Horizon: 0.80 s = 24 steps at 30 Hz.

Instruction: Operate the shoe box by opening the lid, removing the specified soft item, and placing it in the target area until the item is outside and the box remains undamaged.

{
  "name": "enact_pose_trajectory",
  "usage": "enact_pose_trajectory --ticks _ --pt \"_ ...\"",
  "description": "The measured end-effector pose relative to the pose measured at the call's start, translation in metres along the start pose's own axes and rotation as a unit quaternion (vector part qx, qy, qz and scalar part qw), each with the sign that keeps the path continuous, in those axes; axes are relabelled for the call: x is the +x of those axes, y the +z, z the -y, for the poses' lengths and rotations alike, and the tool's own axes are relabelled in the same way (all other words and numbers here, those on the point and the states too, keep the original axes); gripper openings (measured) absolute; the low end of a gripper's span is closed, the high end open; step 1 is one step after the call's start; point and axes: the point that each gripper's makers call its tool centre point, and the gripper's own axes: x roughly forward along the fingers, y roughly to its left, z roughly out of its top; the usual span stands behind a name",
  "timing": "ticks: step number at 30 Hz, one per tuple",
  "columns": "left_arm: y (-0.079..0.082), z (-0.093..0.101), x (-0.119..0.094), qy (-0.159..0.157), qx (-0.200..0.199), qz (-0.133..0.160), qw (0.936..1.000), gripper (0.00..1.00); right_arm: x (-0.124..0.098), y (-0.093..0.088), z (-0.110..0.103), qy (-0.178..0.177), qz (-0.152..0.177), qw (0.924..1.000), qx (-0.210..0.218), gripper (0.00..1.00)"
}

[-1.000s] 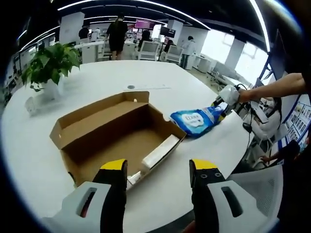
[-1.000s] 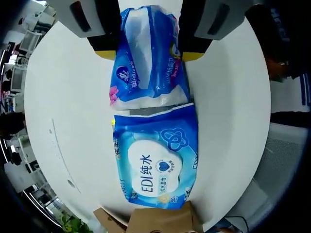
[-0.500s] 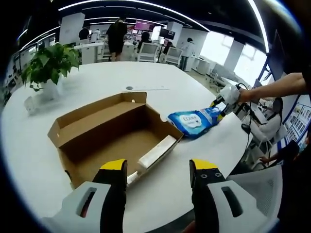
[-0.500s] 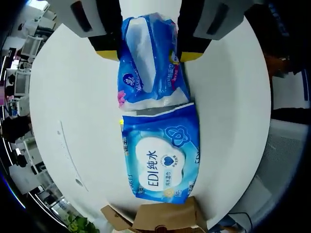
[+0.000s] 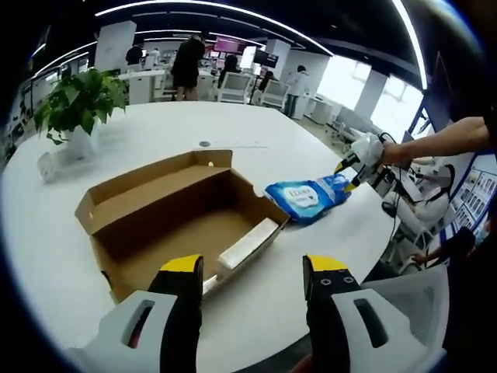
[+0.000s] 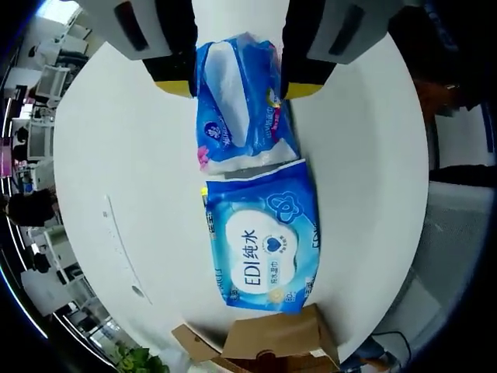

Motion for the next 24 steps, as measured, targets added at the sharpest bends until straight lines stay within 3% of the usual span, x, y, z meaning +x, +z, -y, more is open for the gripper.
enact_pose_trajectory --ticks 9,14,17,24 --pt "0.000 -0.001 -0.004 -0.008 -0.003 0.006 0.9999 0.53 -0.011 0.023 0.006 -0.009 0.055 0.9933 0.101 0.41" --pt "-0.003 -0.005 -0.005 -0.012 -0.009 0.011 0.9998 0.53 -0.019 0.046 0.006 -0.017 0.105 0.9807 0.164 0.41" --pt "-0.007 -0.007 -0.005 -0.014 -0.013 0.011 0.9998 0.53 -0.023 0.068 0.004 -0.017 0.149 0.9660 0.211 0.41" --pt "-0.007 -0.015 -0.006 -0.013 -0.019 0.015 0.9996 0.53 -0.029 0.111 -0.008 -0.006 0.202 0.9511 0.233 0.43"
